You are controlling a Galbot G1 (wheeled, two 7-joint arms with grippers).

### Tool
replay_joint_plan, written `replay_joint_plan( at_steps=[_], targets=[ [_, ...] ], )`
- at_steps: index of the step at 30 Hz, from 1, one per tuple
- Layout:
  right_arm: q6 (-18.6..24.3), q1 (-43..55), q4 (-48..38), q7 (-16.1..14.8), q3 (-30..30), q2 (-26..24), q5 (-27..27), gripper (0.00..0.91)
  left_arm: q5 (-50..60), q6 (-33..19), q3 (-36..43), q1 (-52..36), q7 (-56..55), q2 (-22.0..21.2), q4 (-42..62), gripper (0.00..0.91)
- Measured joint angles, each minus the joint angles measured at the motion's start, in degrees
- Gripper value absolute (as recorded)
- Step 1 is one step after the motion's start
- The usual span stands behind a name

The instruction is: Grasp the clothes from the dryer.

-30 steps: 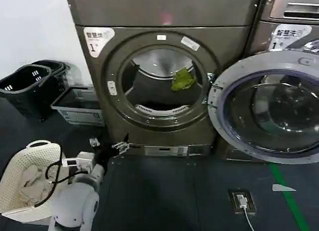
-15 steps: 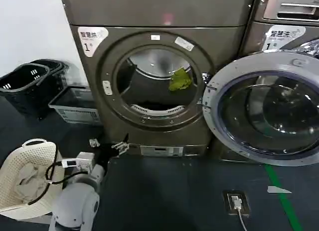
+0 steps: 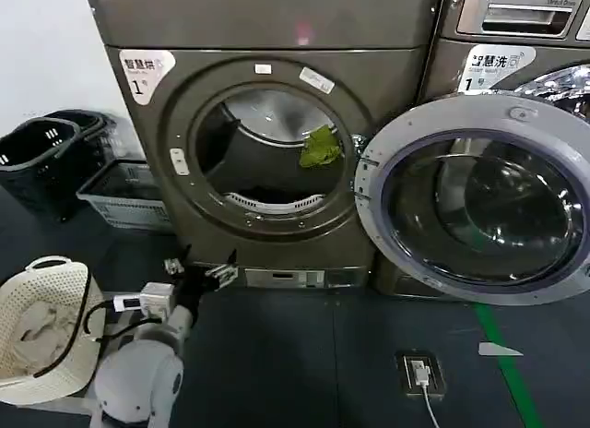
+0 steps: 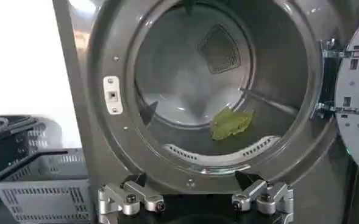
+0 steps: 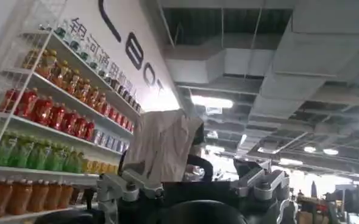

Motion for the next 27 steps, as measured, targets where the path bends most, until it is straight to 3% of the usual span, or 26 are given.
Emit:
replay_joint_plan(
  at_steps=[27],
  targets=[
    [1.5, 0.4, 0.1, 1.3, 0.5, 0.8, 2.9, 0.907, 0.6, 0.0, 0.0, 0.0, 0.2, 0.0, 0.5, 0.907]
  ],
)
